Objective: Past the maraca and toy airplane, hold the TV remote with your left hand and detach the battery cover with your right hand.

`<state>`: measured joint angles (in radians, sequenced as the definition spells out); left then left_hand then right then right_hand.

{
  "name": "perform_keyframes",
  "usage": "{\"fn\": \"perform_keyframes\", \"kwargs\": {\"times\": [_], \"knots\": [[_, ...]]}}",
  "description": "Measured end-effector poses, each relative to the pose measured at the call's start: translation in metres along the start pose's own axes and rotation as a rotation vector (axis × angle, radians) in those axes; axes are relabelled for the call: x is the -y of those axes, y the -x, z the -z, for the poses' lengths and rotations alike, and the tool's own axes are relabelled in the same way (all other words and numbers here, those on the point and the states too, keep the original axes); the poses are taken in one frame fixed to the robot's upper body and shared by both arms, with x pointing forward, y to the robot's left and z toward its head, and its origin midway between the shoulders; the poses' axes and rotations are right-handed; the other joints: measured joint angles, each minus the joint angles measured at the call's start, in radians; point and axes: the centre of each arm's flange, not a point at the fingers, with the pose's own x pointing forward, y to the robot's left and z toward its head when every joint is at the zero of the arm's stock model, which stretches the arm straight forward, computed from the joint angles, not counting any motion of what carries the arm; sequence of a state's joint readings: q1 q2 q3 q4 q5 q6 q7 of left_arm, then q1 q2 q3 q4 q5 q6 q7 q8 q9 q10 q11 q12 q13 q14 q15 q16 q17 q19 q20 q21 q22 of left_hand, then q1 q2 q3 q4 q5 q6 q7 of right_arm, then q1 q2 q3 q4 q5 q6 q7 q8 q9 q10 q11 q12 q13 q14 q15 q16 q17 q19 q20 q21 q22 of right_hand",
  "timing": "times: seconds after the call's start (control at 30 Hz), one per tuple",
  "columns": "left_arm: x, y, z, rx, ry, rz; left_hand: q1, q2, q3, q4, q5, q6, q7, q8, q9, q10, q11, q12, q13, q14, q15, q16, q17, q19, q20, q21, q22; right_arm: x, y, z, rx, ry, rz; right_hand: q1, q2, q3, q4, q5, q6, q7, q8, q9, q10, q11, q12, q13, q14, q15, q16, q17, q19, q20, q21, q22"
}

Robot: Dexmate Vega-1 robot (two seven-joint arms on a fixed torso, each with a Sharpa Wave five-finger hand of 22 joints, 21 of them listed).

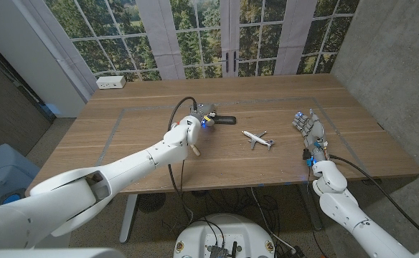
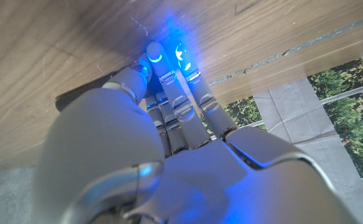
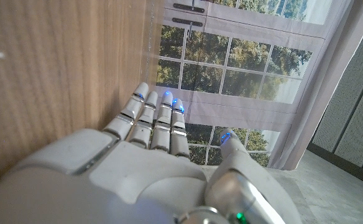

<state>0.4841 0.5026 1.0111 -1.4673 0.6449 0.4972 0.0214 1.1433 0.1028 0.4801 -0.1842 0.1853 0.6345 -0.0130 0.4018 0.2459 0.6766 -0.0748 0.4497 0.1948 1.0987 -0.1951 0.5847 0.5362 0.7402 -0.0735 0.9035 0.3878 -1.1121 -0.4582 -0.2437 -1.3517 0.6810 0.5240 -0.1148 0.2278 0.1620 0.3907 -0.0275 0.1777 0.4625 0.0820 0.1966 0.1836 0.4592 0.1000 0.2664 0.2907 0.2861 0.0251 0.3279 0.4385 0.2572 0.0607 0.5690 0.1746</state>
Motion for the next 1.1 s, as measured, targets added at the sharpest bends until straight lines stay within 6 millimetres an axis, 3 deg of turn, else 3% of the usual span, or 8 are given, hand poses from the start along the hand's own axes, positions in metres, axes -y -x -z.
{"fn": "perform_keyframes", "kwargs": {"times": [0.3,0.33,0.37,0.6,0.7,0.77,0.93,1.1], "knots": [[-0.002,0.004,0.006,0.027,0.062,-0.082,0.009,-0.006,-0.003,-0.003,0.0,0.006,-0.004,0.0,0.0,0.0,0.0,0.003,0.0,0.003,-0.003,0.004,0.018,-0.004,-0.004,0.029,0.009,-0.002,-0.001,-0.003,0.006,0.011,-0.002,0.0,0.0,0.0,0.0,0.0,0.0,0.0,0.0,0.005,0.0,0.0,0.0,0.0,0.0,0.0,0.0,0.0,0.005,-0.005,-0.008,0.0],[-0.005,0.005,0.004,0.048,0.075,-0.115,0.012,-0.009,-0.003,-0.003,0.0,0.015,0.004,0.0,0.0,0.0,0.0,0.012,0.0,0.004,-0.003,0.004,0.021,-0.004,-0.004,0.03,0.009,-0.002,-0.002,-0.003,0.007,0.012,-0.003,0.0,0.0,0.0,0.0,0.0,0.0,0.0,0.0,0.005,0.0,0.0,0.0,0.001,0.0,0.0,0.0,0.0,0.005,-0.005,-0.008,0.0],[-0.006,0.005,0.004,0.051,0.08,-0.12,0.012,-0.009,-0.004,-0.004,0.0,0.026,-0.007,0.0,0.0,0.0,0.0,0.028,0.0,0.004,-0.003,0.004,0.023,-0.004,-0.004,0.034,0.009,-0.003,-0.002,-0.003,0.007,0.012,-0.003,0.0,0.0,0.0,0.0,0.0,0.0,0.0,0.0,0.005,0.0,0.0,0.0,0.003,0.0,0.0,0.0,0.0,0.005,-0.005,-0.008,0.0],[-0.011,0.008,0.013,0.054,0.127,-0.166,0.022,-0.02,-0.004,-0.004,0.0,0.045,-0.012,0.0,0.0,0.004,-0.004,0.046,0.0,0.009,-0.008,0.004,0.031,-0.004,-0.004,0.052,0.014,-0.005,-0.003,-0.004,0.005,0.02,-0.006,0.0,0.0,0.0,0.0,0.0,0.0,0.0,0.0,0.005,0.0,0.0,0.0,0.004,0.0,0.0,0.0,0.0,0.005,-0.005,-0.008,0.0],[-0.018,0.011,0.012,0.08,0.181,-0.21,0.022,-0.02,-0.004,-0.004,0.0,0.045,-0.012,0.0,0.0,0.004,-0.004,0.046,0.0,0.009,-0.008,0.004,0.032,-0.004,-0.004,0.059,0.014,-0.007,-0.004,-0.006,0.007,0.028,-0.01,0.0,0.0,0.012,-0.014,0.0,0.0,0.0,0.0,0.003,0.0,0.0,0.0,0.004,0.0,0.0,0.0,-0.002,0.005,-0.005,-0.008,-0.001],[-0.02,0.011,0.015,0.074,0.186,-0.214,0.025,-0.023,-0.004,-0.004,0.0,0.047,-0.014,0.0,0.0,0.004,-0.004,0.046,0.0,0.009,-0.008,0.004,0.036,-0.004,-0.004,0.059,0.014,-0.007,-0.004,-0.005,0.002,0.039,-0.007,0.014,-0.013,0.022,-0.037,0.0,0.0,0.0,0.0,0.002,0.0,0.0,0.0,0.004,0.0,0.0,0.0,-0.006,0.009,-0.002,-0.015,-0.002],[-0.027,0.014,0.017,0.09,0.238,-0.255,0.029,-0.026,-0.004,-0.004,0.001,0.047,-0.014,0.0,0.0,0.004,-0.004,0.046,0.001,0.009,-0.008,0.004,0.041,-0.01,0.002,0.071,0.014,-0.012,-0.006,-0.009,0.003,0.066,-0.01,0.073,-0.006,0.048,-0.085,0.007,0.0,0.0,0.0,0.002,0.006,-0.008,0.0,0.009,0.005,-0.006,0.0,-0.012,0.016,-0.002,-0.023,-0.003],[-0.031,0.016,0.02,0.1,0.272,-0.284,0.029,-0.026,-0.004,-0.004,0.004,0.047,-0.014,0.0,0.0,0.005,-0.004,0.046,0.001,0.009,-0.008,0.004,0.046,-0.013,-0.002,0.08,0.018,-0.017,-0.008,-0.013,0.003,0.091,-0.009,0.1,-0.022,0.057,-0.109,0.008,-0.003,-0.003,0.0,0.002,-0.003,-0.024,-0.004,0.009,0.009,-0.009,0.0,-0.017,0.025,-0.01,-0.023,-0.001]]}}
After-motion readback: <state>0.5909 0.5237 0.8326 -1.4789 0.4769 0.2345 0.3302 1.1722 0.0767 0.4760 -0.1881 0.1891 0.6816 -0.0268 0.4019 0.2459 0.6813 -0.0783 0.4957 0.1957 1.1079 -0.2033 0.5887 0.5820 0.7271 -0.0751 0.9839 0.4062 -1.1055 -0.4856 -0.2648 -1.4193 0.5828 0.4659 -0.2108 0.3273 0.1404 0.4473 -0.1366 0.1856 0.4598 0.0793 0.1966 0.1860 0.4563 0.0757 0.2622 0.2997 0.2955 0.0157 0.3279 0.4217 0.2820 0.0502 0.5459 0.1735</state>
